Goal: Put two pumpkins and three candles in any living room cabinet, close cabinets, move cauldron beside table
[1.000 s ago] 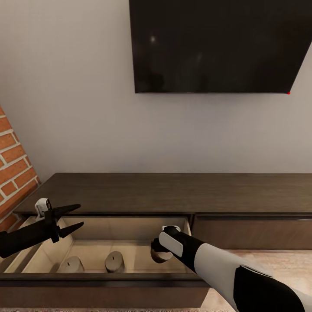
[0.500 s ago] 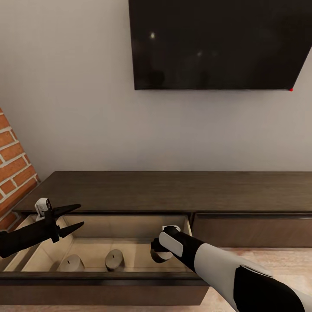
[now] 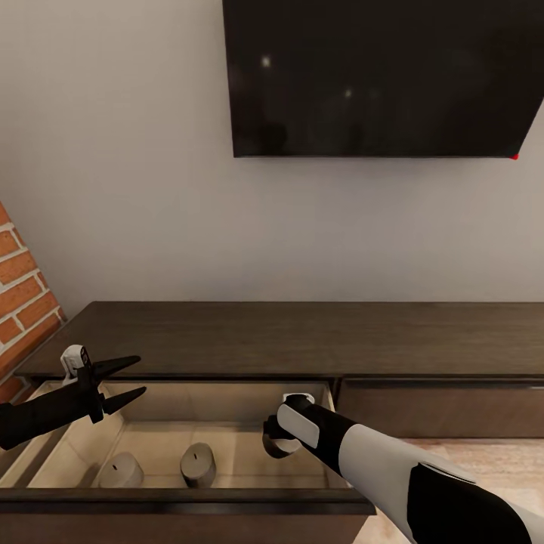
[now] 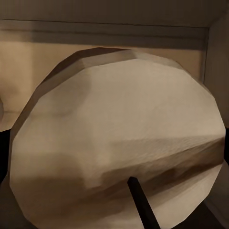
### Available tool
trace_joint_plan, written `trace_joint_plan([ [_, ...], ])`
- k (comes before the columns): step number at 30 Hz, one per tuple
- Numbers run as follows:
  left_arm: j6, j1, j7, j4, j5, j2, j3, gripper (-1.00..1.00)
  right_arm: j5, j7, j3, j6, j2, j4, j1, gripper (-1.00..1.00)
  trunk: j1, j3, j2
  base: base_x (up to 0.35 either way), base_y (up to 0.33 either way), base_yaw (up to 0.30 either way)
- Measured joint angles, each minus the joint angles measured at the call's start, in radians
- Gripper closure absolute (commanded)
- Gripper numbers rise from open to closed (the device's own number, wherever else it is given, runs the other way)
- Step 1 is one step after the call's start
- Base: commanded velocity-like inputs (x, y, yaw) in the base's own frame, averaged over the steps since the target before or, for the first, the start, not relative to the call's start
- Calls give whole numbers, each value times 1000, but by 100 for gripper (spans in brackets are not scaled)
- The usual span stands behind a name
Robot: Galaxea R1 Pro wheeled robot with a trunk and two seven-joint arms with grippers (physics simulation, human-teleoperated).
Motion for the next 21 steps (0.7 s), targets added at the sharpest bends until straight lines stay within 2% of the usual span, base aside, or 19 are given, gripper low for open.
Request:
trace_joint_plan([
  [7, 0, 0, 0, 0, 2, 0, 0, -100, 0, 1, 0, -1, 0, 0, 0, 100, 0, 0, 0, 6, 0, 0],
  [10, 0, 1, 0, 0, 12, 0, 0, -100, 0, 1, 0, -2, 0, 0, 0, 100, 0, 0, 0, 0, 0, 0],
  [21, 0, 3, 0, -11, 24, 0, 1, -100, -1, 2, 0, -4, 0, 0, 0, 100, 5, -42, -2, 0, 0, 0],
])
